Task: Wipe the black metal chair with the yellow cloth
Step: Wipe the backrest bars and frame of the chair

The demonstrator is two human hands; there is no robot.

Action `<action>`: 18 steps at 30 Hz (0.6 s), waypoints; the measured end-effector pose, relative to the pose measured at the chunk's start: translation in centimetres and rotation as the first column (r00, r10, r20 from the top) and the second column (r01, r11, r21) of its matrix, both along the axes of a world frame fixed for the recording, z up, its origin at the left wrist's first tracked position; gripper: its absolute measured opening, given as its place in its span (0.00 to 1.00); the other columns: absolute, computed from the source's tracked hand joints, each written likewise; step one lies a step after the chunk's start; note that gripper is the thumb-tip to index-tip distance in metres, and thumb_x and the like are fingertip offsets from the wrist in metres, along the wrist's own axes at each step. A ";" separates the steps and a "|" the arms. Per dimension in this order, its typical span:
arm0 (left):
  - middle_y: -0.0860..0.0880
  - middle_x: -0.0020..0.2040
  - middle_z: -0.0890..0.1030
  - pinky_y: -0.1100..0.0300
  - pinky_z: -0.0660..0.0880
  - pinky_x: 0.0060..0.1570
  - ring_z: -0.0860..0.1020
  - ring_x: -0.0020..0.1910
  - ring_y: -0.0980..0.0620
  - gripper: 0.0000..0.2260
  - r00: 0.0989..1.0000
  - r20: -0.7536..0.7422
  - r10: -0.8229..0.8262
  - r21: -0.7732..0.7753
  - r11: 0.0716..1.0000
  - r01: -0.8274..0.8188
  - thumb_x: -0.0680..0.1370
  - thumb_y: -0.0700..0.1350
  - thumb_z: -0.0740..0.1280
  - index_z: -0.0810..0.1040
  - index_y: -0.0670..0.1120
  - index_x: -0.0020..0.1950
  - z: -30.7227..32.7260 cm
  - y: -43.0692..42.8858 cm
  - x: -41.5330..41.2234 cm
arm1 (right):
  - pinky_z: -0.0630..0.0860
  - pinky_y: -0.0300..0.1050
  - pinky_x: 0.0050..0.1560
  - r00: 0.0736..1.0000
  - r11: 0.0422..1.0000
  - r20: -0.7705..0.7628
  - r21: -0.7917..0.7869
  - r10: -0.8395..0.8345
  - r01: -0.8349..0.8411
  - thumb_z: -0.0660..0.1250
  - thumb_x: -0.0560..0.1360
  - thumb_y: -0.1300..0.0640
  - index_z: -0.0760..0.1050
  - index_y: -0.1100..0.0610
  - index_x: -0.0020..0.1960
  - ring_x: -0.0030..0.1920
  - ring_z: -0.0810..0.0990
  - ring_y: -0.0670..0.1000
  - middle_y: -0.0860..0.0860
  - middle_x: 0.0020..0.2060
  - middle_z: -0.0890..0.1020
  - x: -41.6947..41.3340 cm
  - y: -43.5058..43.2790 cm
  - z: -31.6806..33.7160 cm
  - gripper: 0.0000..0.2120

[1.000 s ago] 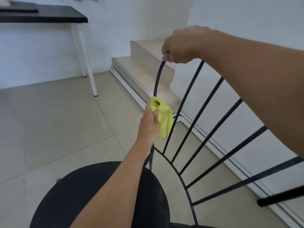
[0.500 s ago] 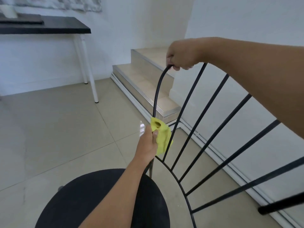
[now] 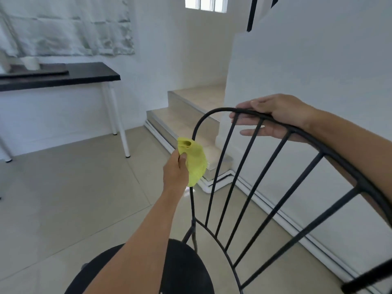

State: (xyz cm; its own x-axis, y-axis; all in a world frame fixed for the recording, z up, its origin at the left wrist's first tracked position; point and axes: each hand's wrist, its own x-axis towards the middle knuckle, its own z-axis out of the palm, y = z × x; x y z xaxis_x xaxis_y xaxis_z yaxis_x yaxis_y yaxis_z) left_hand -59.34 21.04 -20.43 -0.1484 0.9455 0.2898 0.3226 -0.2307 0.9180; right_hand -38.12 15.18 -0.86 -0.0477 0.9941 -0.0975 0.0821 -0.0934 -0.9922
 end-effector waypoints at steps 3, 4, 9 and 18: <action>0.53 0.34 0.70 0.57 0.65 0.36 0.68 0.35 0.53 0.12 0.993 0.117 0.024 0.044 0.999 -0.029 0.83 0.44 0.56 0.70 0.48 0.41 0.6 -0.9 -0.8 | 0.80 0.57 0.57 0.996 0.997 -0.065 0.025 -0.066 0.068 0.55 0.85 0.62 0.75 0.67 0.62 0.55 0.85 0.57 0.61 0.55 0.84 0.7 -0.9 -0.4 0.14; 0.52 0.35 0.70 0.57 0.65 0.36 0.68 0.35 0.54 0.12 0.987 0.157 0.018 0.056 0.998 -0.027 0.83 0.44 0.56 0.71 0.48 0.40 1.1 -1.3 -1.0 | 0.81 0.56 0.58 0.995 0.997 -0.068 0.034 -0.074 0.076 0.55 0.85 0.62 0.76 0.67 0.62 0.55 0.85 0.56 0.61 0.54 0.85 0.8 -1.2 -0.5 0.14; 0.48 0.39 0.73 0.58 0.69 0.38 0.70 0.38 0.55 0.11 0.968 0.228 -0.106 0.120 0.990 0.080 0.82 0.45 0.57 0.74 0.39 0.49 2.9 -2.7 -0.6 | 0.82 0.54 0.55 0.996 0.994 -0.036 0.065 -0.086 0.088 0.56 0.84 0.61 0.77 0.67 0.59 0.55 0.85 0.59 0.63 0.52 0.85 0.9 -2.0 -0.6 0.13; 0.43 0.39 0.73 0.58 0.67 0.38 0.70 0.36 0.53 0.12 0.973 0.034 -0.228 0.084 0.971 0.225 0.83 0.46 0.55 0.73 0.41 0.48 5.0 -4.0 3.8 | 0.81 0.50 0.58 0.839 0.995 -0.543 0.095 0.016 0.042 0.57 0.82 0.64 0.78 0.64 0.59 0.57 0.84 0.58 0.60 0.53 0.85 1.8 -3.3 -6.4 0.13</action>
